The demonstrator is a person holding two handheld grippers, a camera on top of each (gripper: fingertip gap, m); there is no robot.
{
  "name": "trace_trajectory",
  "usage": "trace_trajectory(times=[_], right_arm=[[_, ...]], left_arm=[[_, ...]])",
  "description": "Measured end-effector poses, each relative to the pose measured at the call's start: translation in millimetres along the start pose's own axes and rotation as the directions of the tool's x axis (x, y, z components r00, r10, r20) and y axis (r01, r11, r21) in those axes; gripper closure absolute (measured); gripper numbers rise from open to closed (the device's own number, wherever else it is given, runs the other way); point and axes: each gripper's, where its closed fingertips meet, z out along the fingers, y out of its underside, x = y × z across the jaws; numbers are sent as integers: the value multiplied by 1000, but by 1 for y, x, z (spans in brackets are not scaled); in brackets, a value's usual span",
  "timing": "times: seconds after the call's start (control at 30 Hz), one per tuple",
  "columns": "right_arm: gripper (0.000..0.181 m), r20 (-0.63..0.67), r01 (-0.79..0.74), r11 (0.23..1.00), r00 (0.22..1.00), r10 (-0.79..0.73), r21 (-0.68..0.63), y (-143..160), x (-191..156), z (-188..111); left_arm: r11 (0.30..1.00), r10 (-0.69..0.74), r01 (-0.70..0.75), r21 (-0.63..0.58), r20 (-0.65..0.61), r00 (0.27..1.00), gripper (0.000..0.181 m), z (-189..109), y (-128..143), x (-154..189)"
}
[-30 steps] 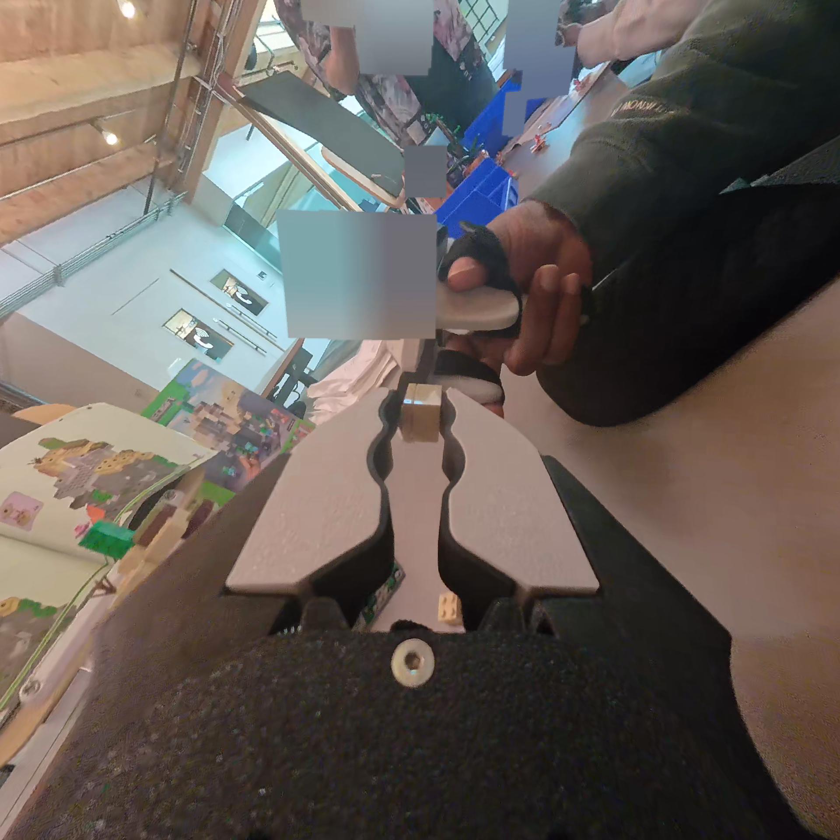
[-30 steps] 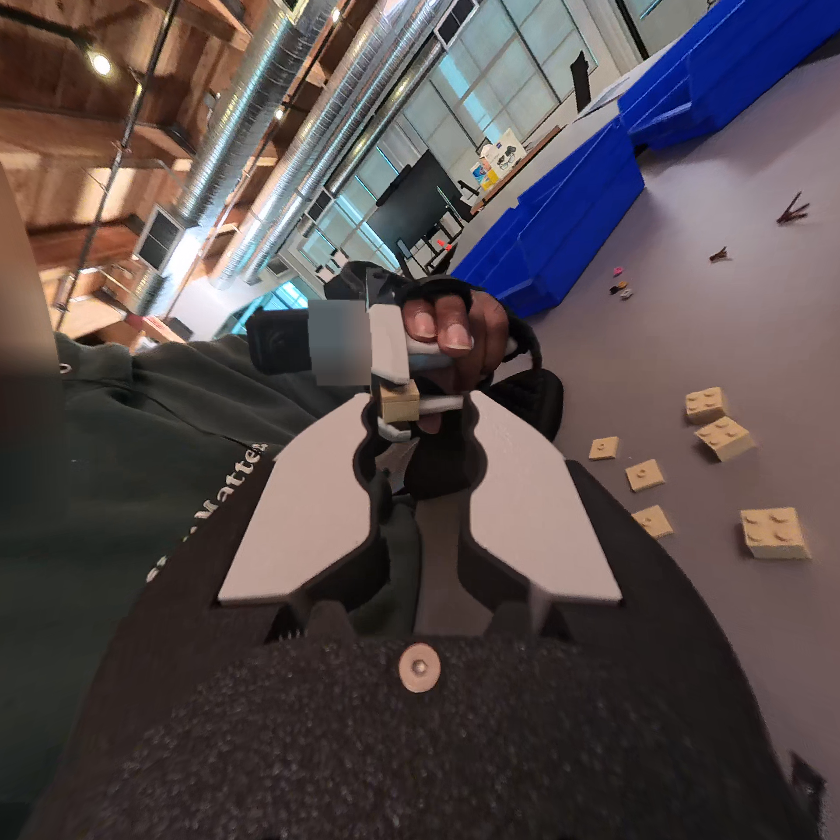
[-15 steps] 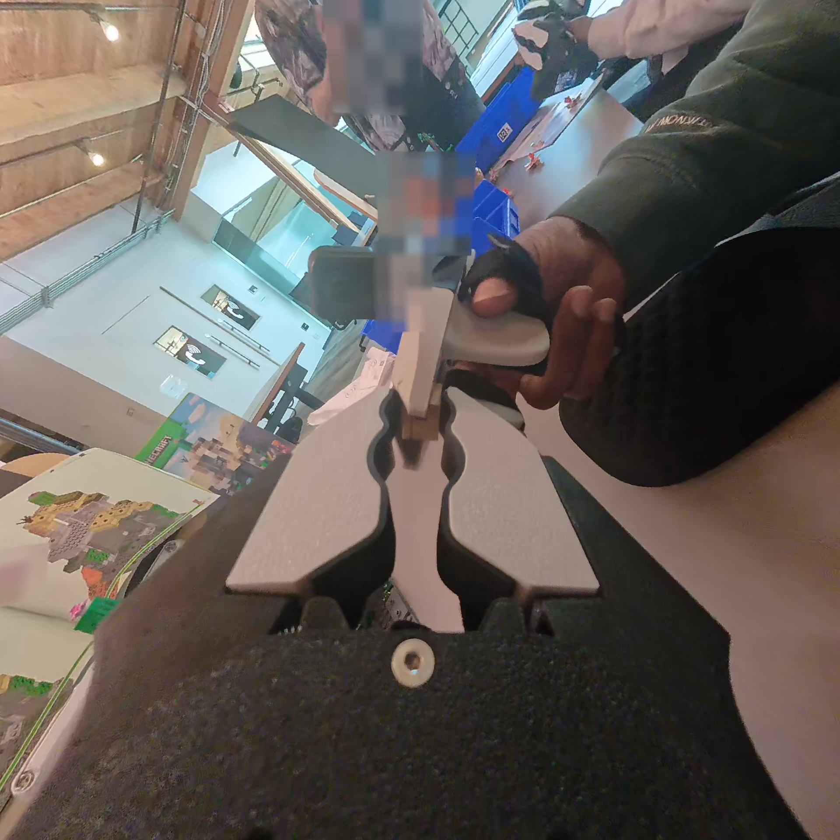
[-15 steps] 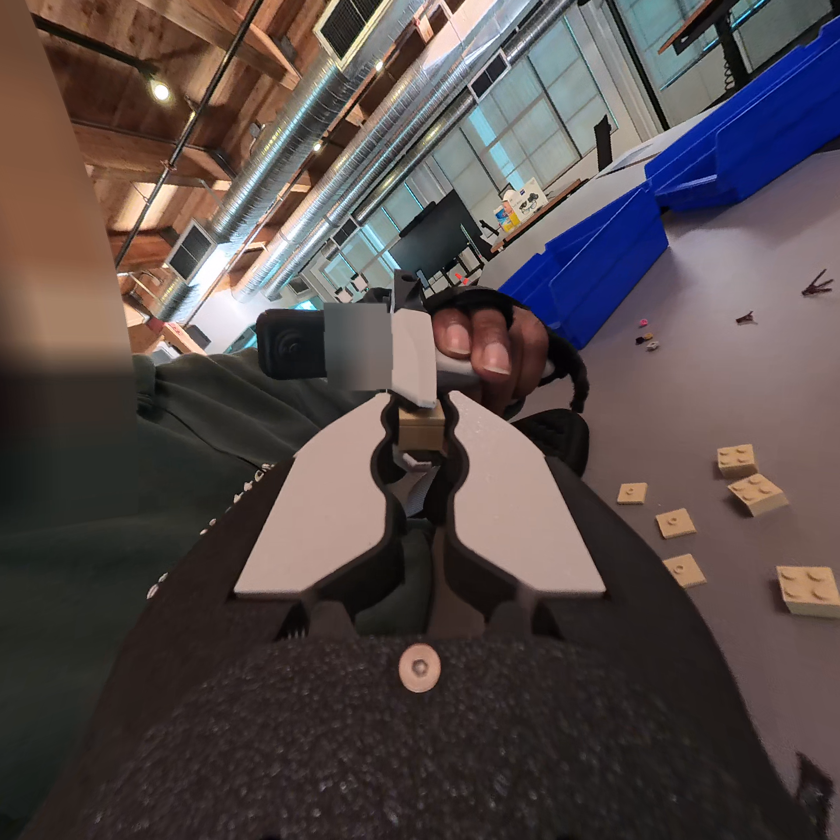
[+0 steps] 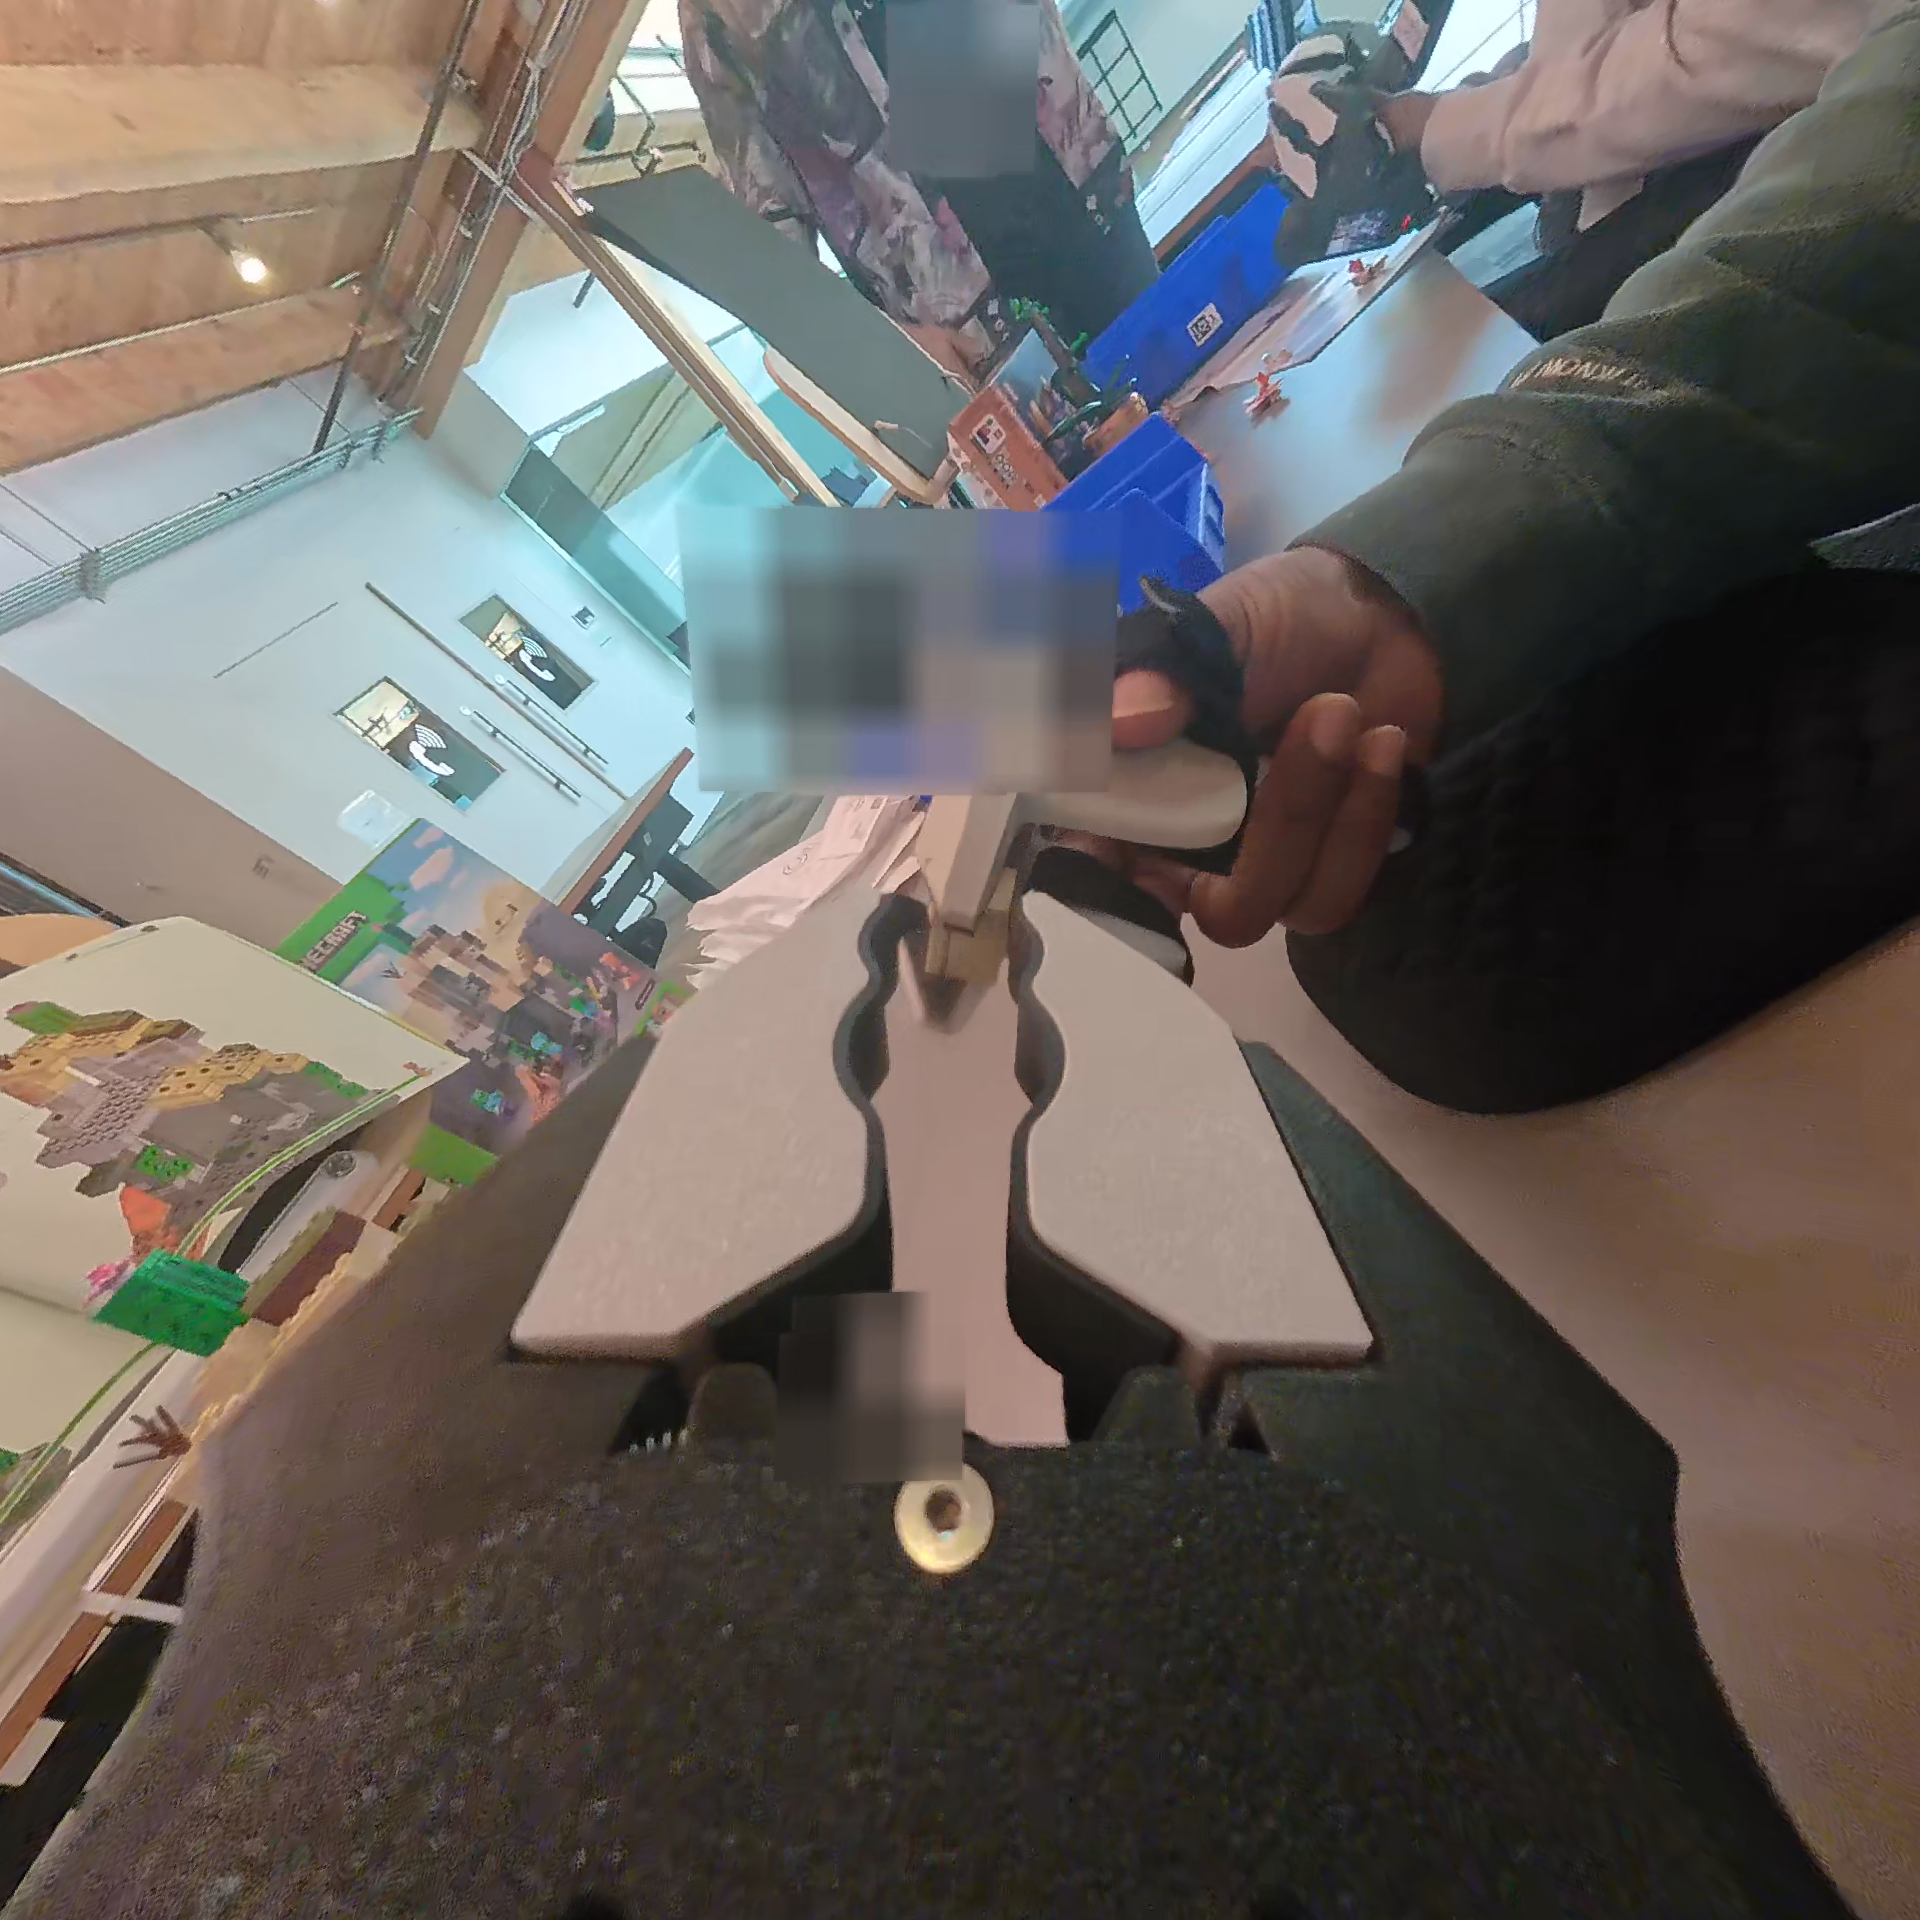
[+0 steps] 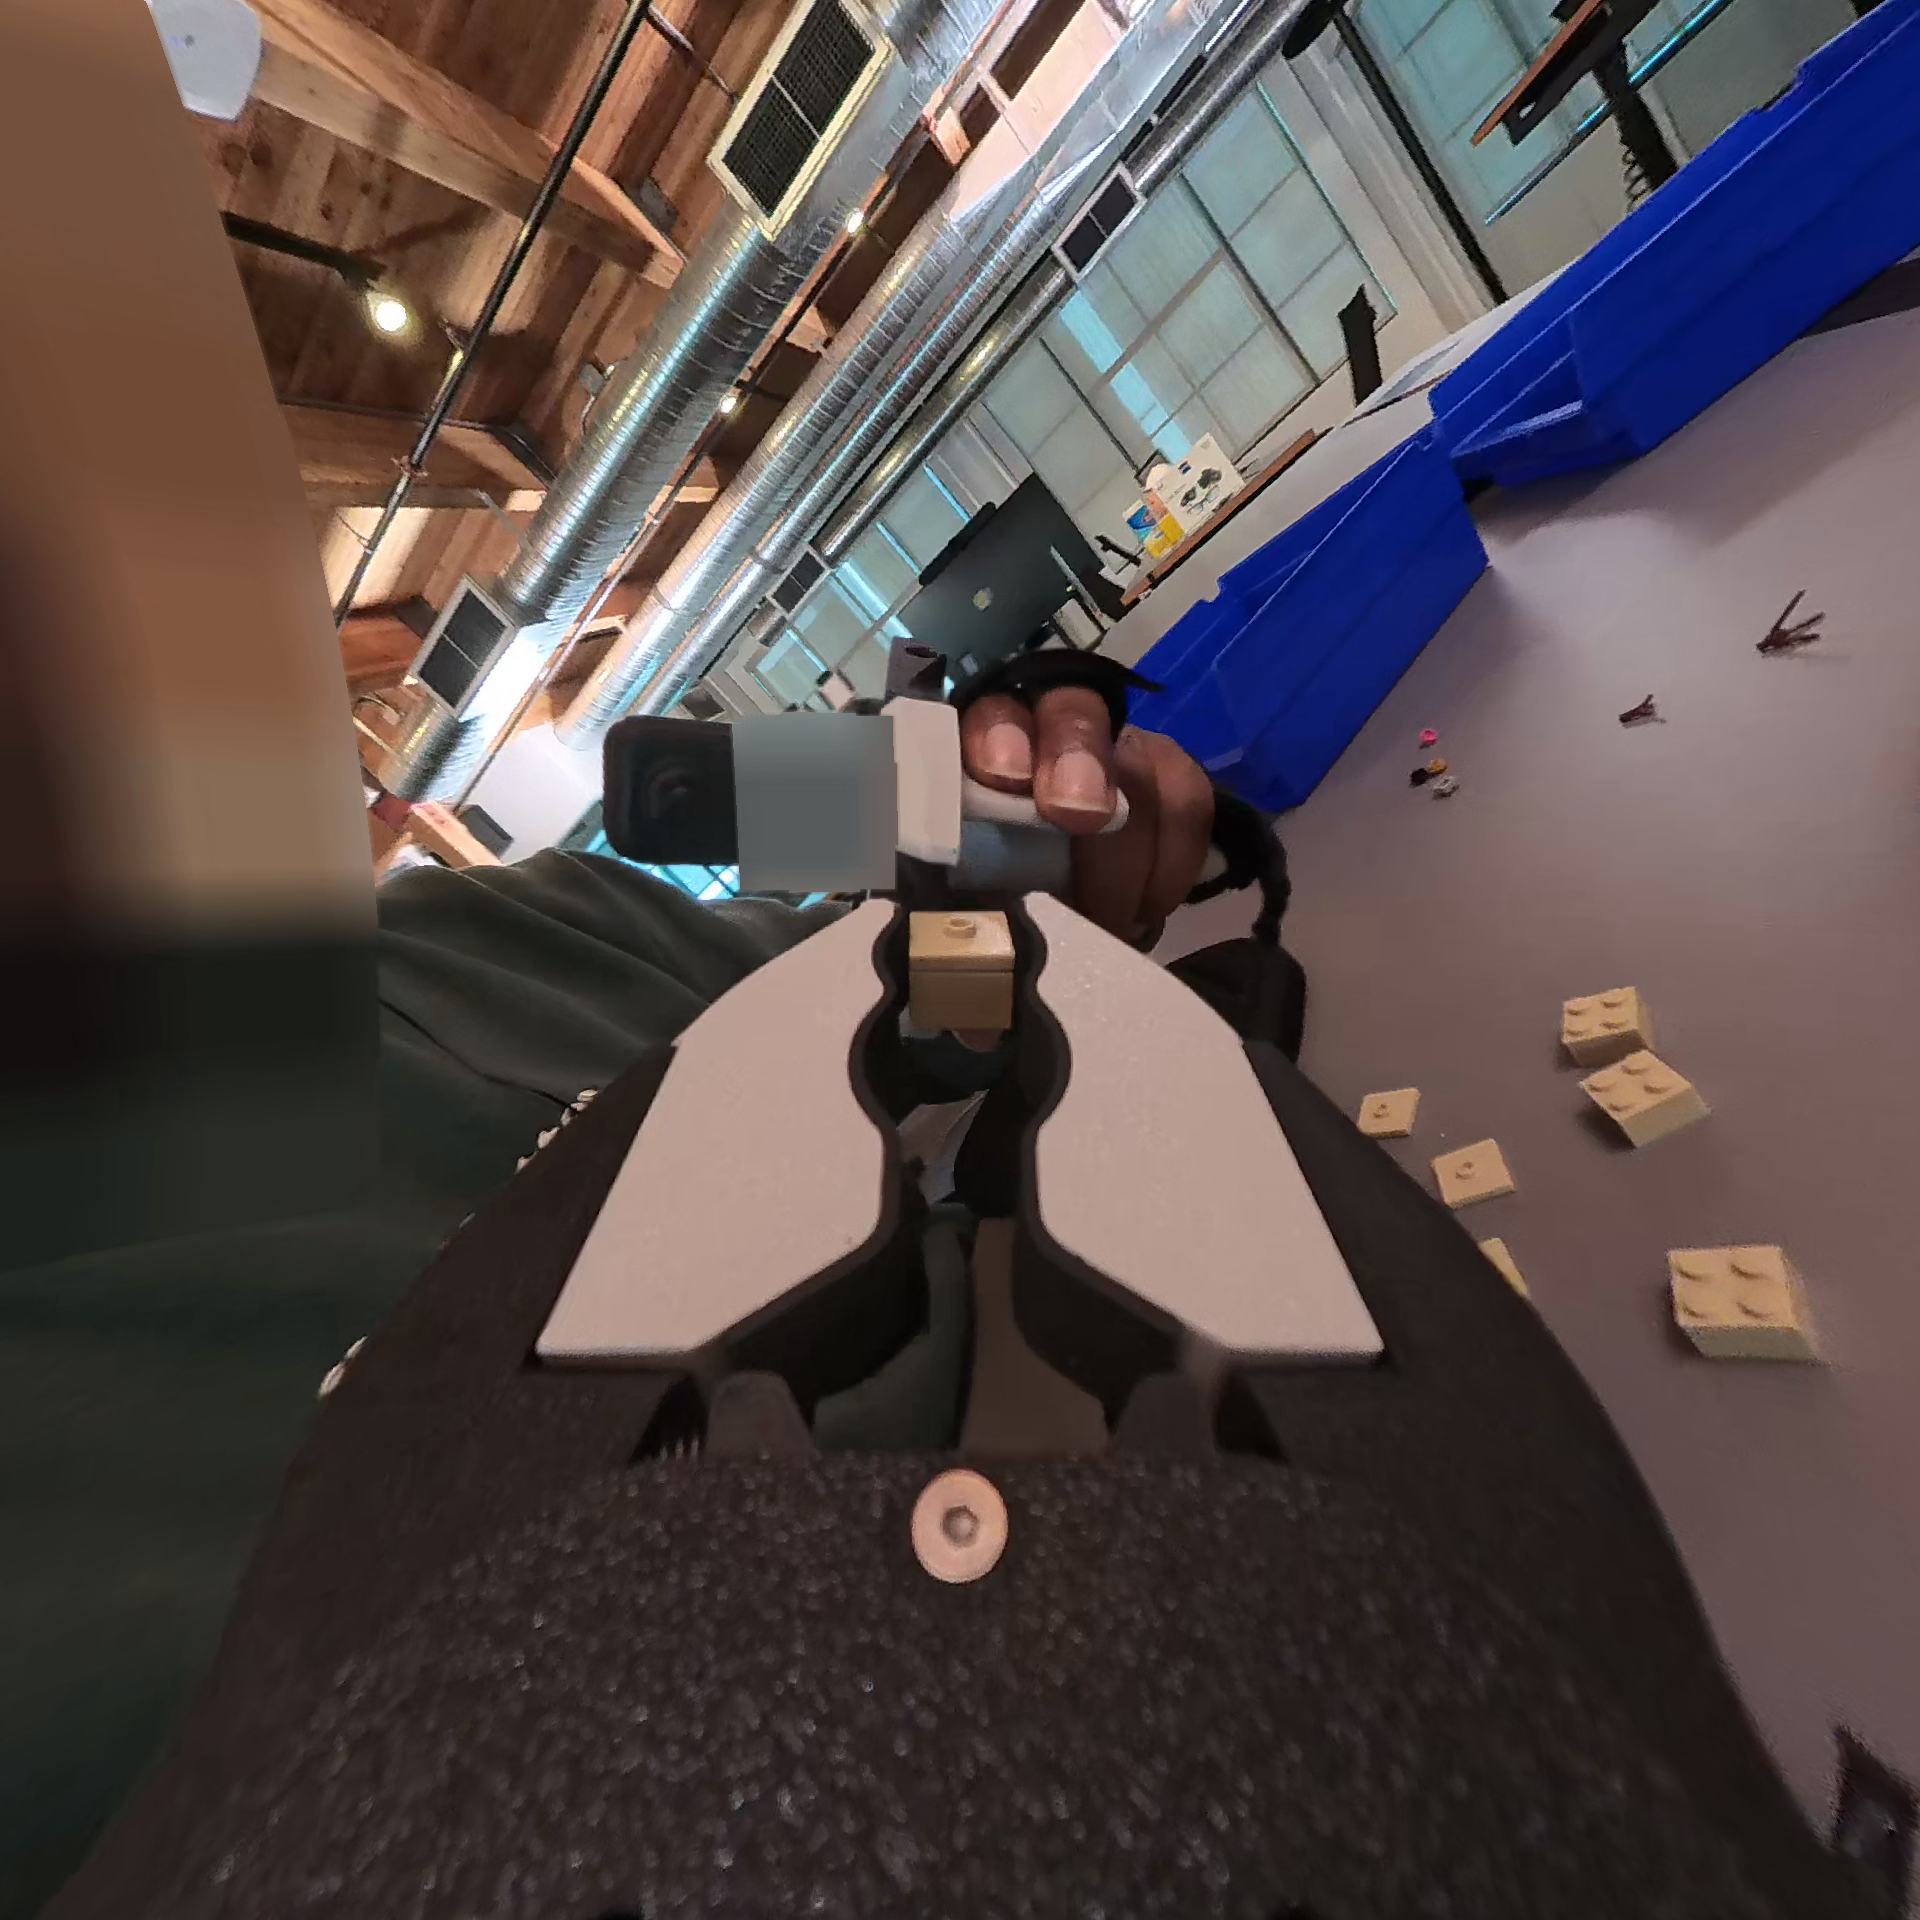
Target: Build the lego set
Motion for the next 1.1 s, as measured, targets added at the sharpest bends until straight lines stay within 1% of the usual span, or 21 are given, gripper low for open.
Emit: trace_trajectory(times=[0.1, 0.2, 0.27, 0.33, 0.4, 0.5, 0.6, 0.67, 0.73, 0.87, 1.0, 1.1], right_arm=[[164, 13, -10, 1000, 1000, 10, -27, 2, 1, 2], [164, 28, -1, 999, 1000, 3, -40, 1, 0, 6], [164, 28, 18, 998, 999, -16, -55, 3, 1, 8], [163, 52, 6, 997, 999, -2, -71, 6, 0, 10], [163, 68, 2, 997, 998, 3, -73, 7, -1, 13], [164, 99, 3, 998, 995, 4, -68, 9, -2, 17], [163, 111, 1, 997, 994, 8, -81, 13, -1, 20], [163, 118, 2, 996, 993, 8, -84, 13, -2, 22], [164, 121, 13, 997, 993, -3, -79, 13, -4, 24], [163, 113, 30, 995, 993, -19, -90, 15, -6, 25], [163, 117, 25, 993, 993, -12, -114, 22, -7, 25], [153, 122, 43, 991, 992, -28, -123, 22, -9, 20]], left_arm=[[1000, 20, -20, -15, -5, 1000, 161, 0, 3, 1], [998, 59, -59, -8, 6, 998, 168, -2, 2, 1], [997, 73, -73, -20, 1, 997, 168, -4, 4, 2], [996, 88, -88, -13, 4, 996, 167, -6, 3, 3], [994, 106, -106, -20, 19, 994, 165, -9, 4, 3], [998, 68, -67, -22, 39, 997, 152, -12, 6, 0], [998, 56, -55, -24, 38, 998, 149, -14, 7, 1], [997, 72, -71, -24, 38, 997, 151, -14, 5, 3], [994, 105, -104, -26, 32, 994, 165, -14, 3, 6], [994, 103, -102, -30, 35, 994, 167, -16, 2, 8], [994, 96, -96, -53, -6, 995, 167, -19, 3, 14], [998, 48, -50, -48, -28, 998, 167, -24, 3, 15]])
